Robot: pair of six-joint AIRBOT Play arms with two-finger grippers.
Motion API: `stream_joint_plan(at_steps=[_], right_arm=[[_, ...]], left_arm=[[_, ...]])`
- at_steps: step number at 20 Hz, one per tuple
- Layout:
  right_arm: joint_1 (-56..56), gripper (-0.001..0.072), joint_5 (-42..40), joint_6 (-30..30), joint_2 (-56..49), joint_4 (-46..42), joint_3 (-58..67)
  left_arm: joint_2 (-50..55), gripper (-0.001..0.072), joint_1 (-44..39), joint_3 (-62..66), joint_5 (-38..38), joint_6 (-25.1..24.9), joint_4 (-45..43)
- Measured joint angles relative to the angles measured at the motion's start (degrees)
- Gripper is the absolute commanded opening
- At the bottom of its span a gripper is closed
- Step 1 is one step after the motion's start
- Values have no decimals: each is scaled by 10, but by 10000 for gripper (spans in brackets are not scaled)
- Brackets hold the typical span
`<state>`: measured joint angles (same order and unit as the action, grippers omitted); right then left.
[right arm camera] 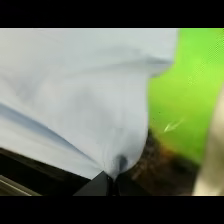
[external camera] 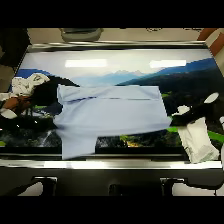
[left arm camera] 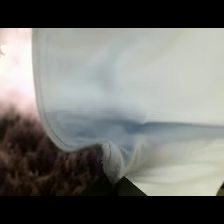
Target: Fold the shirts.
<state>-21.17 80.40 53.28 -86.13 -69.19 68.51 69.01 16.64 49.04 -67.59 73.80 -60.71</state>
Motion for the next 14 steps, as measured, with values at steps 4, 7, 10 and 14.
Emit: stream_joint_plan(at_steps=[4,7,10,14], right_arm=[[1,52,6,-35,104,11,203],[0,51,-75,-50,211,-15,341],[-1,51,-156,-48,323,-72,412],[-1,52,-162,-36,422,-121,442]], left_arm=[[-61,29,0,235,-12,39,11],[-105,28,0,464,18,61,13],[-148,28,0,636,45,74,6],[-216,29,1,705,66,96,-6]])
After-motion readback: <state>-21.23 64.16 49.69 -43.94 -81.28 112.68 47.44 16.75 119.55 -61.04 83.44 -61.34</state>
